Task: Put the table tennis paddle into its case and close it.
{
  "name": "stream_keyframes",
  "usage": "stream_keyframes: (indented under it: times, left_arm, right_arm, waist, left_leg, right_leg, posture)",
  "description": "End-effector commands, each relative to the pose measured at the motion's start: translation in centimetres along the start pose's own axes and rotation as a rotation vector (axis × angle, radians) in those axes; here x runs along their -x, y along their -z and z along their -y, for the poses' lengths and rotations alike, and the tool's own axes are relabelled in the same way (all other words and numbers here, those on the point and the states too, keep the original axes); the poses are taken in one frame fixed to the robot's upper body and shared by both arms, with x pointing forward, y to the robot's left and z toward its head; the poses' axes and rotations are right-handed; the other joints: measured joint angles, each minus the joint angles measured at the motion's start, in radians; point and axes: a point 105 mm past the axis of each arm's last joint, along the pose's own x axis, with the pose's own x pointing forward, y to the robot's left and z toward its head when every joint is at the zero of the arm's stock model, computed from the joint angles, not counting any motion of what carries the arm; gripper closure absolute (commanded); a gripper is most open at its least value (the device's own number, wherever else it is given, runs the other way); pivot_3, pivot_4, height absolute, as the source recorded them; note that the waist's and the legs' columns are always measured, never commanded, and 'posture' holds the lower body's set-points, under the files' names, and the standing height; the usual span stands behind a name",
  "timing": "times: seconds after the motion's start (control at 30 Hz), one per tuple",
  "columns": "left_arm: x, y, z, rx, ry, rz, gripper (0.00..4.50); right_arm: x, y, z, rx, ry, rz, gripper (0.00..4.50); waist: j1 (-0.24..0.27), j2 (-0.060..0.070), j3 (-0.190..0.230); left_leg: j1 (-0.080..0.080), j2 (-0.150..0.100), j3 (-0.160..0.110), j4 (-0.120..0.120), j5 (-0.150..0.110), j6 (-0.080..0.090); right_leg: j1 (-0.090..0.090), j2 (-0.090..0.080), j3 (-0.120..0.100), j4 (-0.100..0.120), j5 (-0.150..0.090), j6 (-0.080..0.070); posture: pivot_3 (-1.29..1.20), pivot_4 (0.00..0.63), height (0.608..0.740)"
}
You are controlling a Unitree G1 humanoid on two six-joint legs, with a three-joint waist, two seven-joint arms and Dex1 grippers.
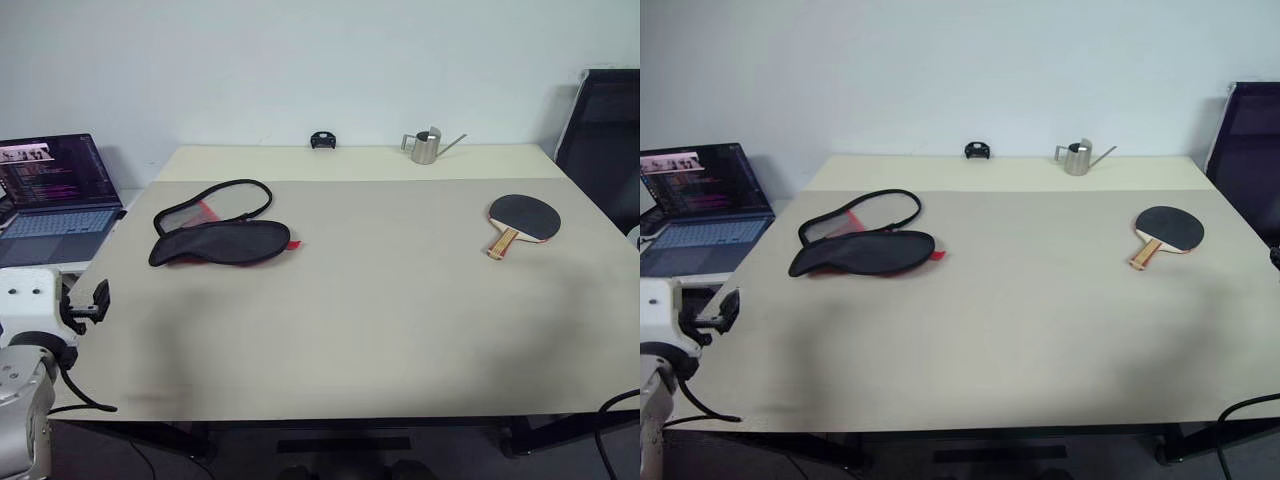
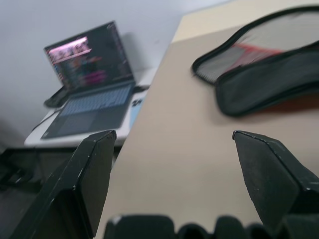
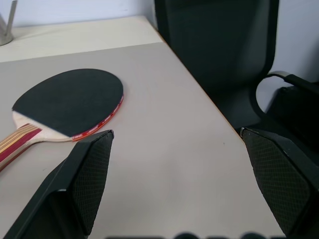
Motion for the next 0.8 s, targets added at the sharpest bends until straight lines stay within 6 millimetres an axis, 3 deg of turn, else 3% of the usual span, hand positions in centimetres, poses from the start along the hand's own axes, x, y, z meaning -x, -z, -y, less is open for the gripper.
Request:
stream_keyframes:
  times: [0.03, 0.2, 0.47, 0.67, 0.8]
  left_arm:
    - [-0.2, -0.4, -0.4, -0.009, -0.03, 0.025, 0.4]
    - [-1.0, -0.6, 0.5, 0.01, 0.001, 0.048, 0.4]
    - [-1.9, -1.3, 1.3, 0.026, 0.048, 0.094, 0.4]
    - [-3.3, -1.5, 0.6, 0.066, 0.055, 0.114, 0.4]
    - [-4.4, -1.7, 2.6, 0.085, 0.156, 0.12, 0.4]
  right_arm:
    - [0.6, -2.0, 0.7, 0.032, 0.003, 0.02, 0.03]
    - [0.9, -2.7, 1.1, 0.034, 0.014, 0.038, 0.03]
    - [0.6, -3.3, -0.9, 0.073, -0.101, 0.051, 0.03]
    - [0.3, -4.1, -5.4, 0.094, -0.304, 0.088, 0.03]
    - [1.7, -4.7, -8.9, 0.104, -0.476, 0.087, 0.03]
  waist:
    - [0.001, 0.0, 0.0]
    - [0.001, 0.0, 0.0]
    - [0.0, 0.0, 0.0]
    - [0.0, 0.0, 0.0]
    - [0.004, 0.0, 0.0]
  left_leg:
    - [0.0, 0.0, 0.0, 0.0, 0.0, 0.0]
    - [0.0, 0.0, 0.0, 0.0, 0.0, 0.0]
    - [0.0, 0.0, 0.0, 0.0, 0.0, 0.0]
    - [0.0, 0.0, 0.0, 0.0, 0.0, 0.0]
    - [-0.001, 0.0, 0.0, 0.0, 0.0, 0.0]
  right_leg:
    - [0.0, 0.0, 0.0, 0.0, 0.0, 0.0]
    - [0.0, 0.0, 0.0, 0.0, 0.0, 0.0]
    - [0.0, 0.0, 0.0, 0.0, 0.0, 0.0]
    - [0.0, 0.0, 0.0, 0.001, 0.0, 0.0]
    - [-0.001, 0.0, 0.0, 0.001, 0.0, 0.001]
  posture:
    - [0.0, 0.15, 0.74]
    - [0.0, 0.15, 0.74]
    - [0.0, 0.15, 0.74]
    - [0.0, 0.15, 0.74]
    - [0.0, 0.15, 0.74]
